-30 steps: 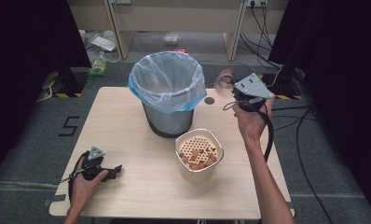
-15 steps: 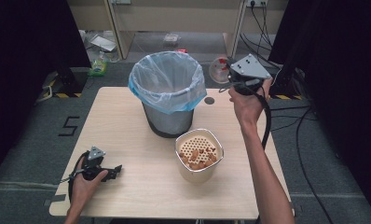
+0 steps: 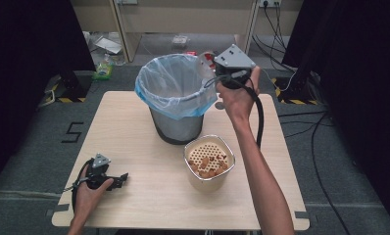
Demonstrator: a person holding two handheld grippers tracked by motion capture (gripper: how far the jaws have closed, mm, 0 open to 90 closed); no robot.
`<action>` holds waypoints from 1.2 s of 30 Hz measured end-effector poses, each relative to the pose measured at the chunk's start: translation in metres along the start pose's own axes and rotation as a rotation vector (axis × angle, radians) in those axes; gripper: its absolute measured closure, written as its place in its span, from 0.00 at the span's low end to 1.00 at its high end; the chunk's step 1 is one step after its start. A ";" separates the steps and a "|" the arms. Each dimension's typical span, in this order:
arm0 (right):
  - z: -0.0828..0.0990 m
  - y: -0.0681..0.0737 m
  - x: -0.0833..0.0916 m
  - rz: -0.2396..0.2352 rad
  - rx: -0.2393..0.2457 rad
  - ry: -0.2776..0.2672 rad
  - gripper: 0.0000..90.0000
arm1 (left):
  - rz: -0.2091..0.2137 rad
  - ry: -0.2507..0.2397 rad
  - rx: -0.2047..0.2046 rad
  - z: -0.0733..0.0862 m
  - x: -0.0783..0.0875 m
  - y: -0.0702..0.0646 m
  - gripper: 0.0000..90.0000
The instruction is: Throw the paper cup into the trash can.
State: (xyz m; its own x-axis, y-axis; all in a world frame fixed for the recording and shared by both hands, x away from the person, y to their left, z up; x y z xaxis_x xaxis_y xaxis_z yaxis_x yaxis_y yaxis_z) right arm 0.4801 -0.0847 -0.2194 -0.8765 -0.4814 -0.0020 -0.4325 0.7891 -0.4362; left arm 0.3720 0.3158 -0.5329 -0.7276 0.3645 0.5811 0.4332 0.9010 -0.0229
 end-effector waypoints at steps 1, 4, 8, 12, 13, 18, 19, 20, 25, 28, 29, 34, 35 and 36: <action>-0.001 0.003 -0.004 -0.012 0.006 0.004 0.97 | 0.000 0.000 0.000 0.000 0.000 0.000 0.00; 0.000 0.011 -0.016 -0.040 0.001 0.015 0.97 | 0.000 0.001 0.000 0.000 0.000 0.000 0.00; 0.003 0.022 -0.031 -0.073 -0.007 0.030 0.97 | 0.000 0.000 0.000 0.000 0.000 0.000 0.00; 0.005 0.030 -0.043 -0.093 -0.008 0.060 0.97 | 0.000 0.001 -0.001 0.000 0.000 0.000 0.00; 0.006 0.032 -0.046 -0.097 -0.008 0.068 0.97 | 0.000 0.000 -0.001 0.000 0.000 0.000 0.00; 0.010 0.043 -0.062 -0.133 -0.014 0.116 0.96 | 0.001 0.001 -0.001 0.000 0.000 0.000 0.00; 0.011 0.045 -0.065 -0.135 -0.015 0.125 0.95 | 0.001 0.001 -0.001 0.000 0.000 0.000 0.00; 0.012 0.047 -0.068 -0.138 -0.018 0.131 0.94 | 0.001 0.000 -0.001 0.000 0.000 0.000 0.00; 0.013 0.054 -0.079 -0.160 -0.100 0.158 0.77 | 0.001 0.000 -0.002 0.000 0.000 0.000 0.00; 0.010 0.053 -0.076 -0.161 -0.099 0.153 0.72 | 0.002 0.000 -0.002 0.000 0.000 0.000 0.00; 0.010 0.051 -0.074 -0.163 -0.104 0.153 0.71 | 0.002 0.000 -0.002 0.000 0.000 0.000 0.00; 0.017 0.036 -0.059 -0.144 -0.118 0.177 0.65 | 0.002 0.000 -0.002 0.000 0.000 0.000 0.00; 0.019 0.032 -0.055 -0.138 -0.122 0.179 0.64 | 0.002 0.000 -0.002 0.000 0.000 0.000 0.00; 0.022 0.028 -0.051 -0.132 -0.130 0.181 0.63 | 0.002 0.000 -0.002 0.000 0.000 0.000 0.00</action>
State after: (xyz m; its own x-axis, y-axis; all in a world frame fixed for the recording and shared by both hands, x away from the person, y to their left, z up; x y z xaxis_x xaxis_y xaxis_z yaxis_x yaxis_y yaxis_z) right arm 0.5171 -0.0471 -0.2514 -0.8293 -0.5164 0.2137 -0.5588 0.7719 -0.3031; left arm 0.3717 0.3160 -0.5328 -0.7265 0.3664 0.5813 0.4359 0.8997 -0.0224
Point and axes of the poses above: each handheld gripper's, and its own axes: x roughly backward along the jaws, z roughly out of its underside, y roughly to its left, the point moved 1 cm from there along -x, roughly forward along the jaws, and after that the axes turned 8 degrees about -y, right-handed, at the moved point
